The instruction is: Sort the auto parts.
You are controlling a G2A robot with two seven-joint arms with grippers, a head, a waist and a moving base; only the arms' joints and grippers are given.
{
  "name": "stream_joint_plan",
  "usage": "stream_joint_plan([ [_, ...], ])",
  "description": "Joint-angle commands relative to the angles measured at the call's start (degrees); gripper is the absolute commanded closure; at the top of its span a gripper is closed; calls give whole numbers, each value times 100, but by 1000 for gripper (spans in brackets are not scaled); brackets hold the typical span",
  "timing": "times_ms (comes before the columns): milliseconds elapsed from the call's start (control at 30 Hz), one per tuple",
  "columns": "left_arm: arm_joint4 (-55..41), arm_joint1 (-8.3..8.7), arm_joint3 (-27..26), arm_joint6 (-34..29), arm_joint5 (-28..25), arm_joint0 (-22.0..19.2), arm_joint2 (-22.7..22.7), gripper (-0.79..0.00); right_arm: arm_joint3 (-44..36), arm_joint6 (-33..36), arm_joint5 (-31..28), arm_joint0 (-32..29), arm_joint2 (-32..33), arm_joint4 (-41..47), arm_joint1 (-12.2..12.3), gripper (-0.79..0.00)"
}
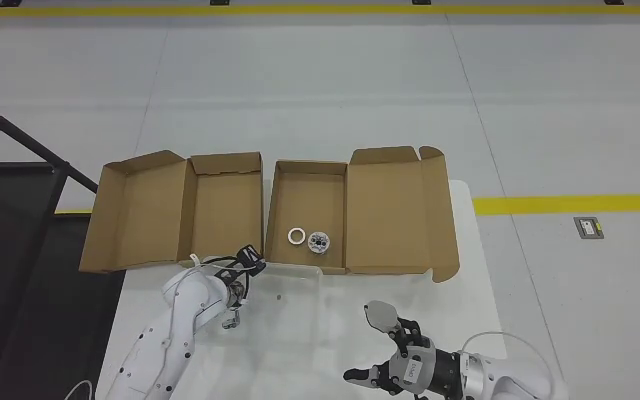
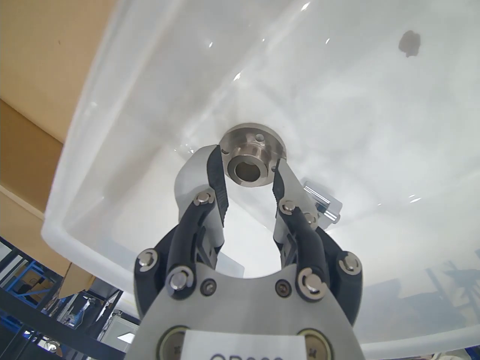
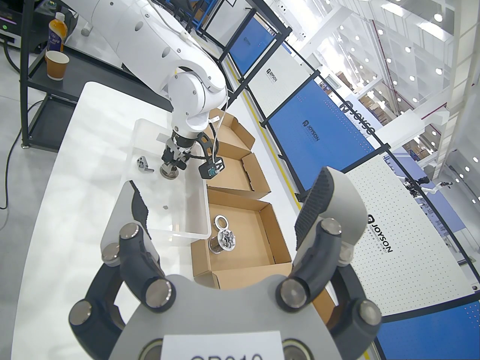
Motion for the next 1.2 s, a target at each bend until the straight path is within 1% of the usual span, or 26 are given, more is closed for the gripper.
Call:
stream_joint_plan([
  [0,7,-1,29,-8,-5,-13,14,-326,0,0,0,0,0,0,0,-785],
  [200,-34,-10,175,49,-49,-85,59,-311,0,0,0,0,0,0,0,-785],
  [367,-67,-21,300,73,-60,-155,103,-265,0,0,0,0,0,0,0,-785],
  [400,-68,-23,320,73,-62,-165,113,-237,0,0,0,0,0,0,0,-785],
  [500,-81,-26,363,72,-67,-193,135,-120,0,0,0,0,0,0,0,-785],
  [567,-96,-27,377,75,-76,-204,140,-6,0,0,0,0,0,0,0,-785],
  [633,-126,-26,370,87,-98,-208,135,0,0,0,0,0,0,0,0,-785],
  [733,-290,-6,223,117,-224,-166,47,0,0,0,0,0,0,0,0,-785],
  [833,-387,46,-191,103,-340,29,-127,0,0,0,0,0,0,0,0,-785],
  [900,-528,108,-674,36,-531,281,-342,0,0,0,0,0,0,0,0,-785],
  [933,-549,128,-834,8,-575,363,-415,0,0,0,0,0,0,0,0,-785],
  [1000,-575,187,-1349,-13,-629,659,-646,0,0,0,0,0,0,0,0,-785],
  [1167,-880,324,-2547,50,-955,1475,-1274,0,0,0,0,0,0,0,0,-785],
])
